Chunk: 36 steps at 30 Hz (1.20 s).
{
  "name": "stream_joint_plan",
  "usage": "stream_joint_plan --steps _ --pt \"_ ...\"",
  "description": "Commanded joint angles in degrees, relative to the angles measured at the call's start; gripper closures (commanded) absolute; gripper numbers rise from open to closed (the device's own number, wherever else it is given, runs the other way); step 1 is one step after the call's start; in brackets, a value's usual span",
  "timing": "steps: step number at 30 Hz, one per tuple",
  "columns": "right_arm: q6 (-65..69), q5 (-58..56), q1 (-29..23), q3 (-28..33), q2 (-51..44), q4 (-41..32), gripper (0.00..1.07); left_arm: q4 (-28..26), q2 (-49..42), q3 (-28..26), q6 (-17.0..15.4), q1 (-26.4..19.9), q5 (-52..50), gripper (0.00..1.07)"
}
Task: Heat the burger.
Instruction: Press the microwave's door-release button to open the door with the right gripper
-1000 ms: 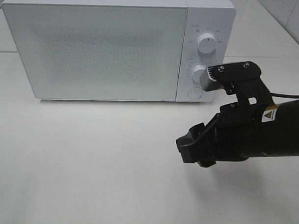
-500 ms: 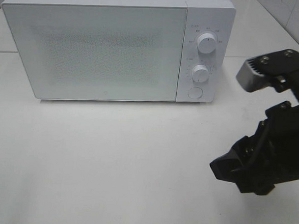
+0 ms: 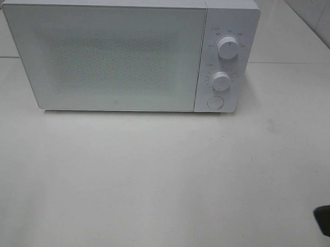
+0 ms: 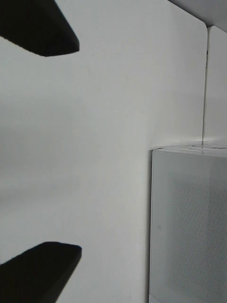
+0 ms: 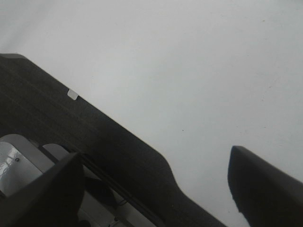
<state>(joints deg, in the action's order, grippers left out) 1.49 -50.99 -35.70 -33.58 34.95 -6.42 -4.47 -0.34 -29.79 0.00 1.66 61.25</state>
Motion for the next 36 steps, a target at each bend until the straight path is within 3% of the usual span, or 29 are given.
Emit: stream_joint_plan --steps 1,7,17,24,28,36 --pt "1.55 -4.13 2.06 -0.29 -5.33 2.35 0.25 -0.29 -0.86 0.11 0.00 -0.17 0.06 0.06" --pt "-1.03 -9.63 13.24 -0.29 -14.55 4.64 0.27 -0.29 -0.86 0.11 0.00 -0.17 0.06 0.06" --pt "-2.12 -9.80 23.95 -0.29 -27.16 8.25 0.30 -0.29 -0.86 0.11 0.00 -0.17 0.06 0.06" --pt "-2.06 -9.51 26.64 0.69 -32.49 7.96 0.31 -0.29 -0.86 0.11 0.00 -0.17 0.06 0.06" --pt "-1.49 -6.93 26.99 4.30 -36.67 7.62 0.31 -0.29 -0.86 0.11 0.00 -0.17 0.06 0.06" --pt "-1.49 -5.84 27.04 5.04 -36.73 7.28 0.31 -0.29 -0.80 0.11 0.00 -0.17 0.06 0.06"
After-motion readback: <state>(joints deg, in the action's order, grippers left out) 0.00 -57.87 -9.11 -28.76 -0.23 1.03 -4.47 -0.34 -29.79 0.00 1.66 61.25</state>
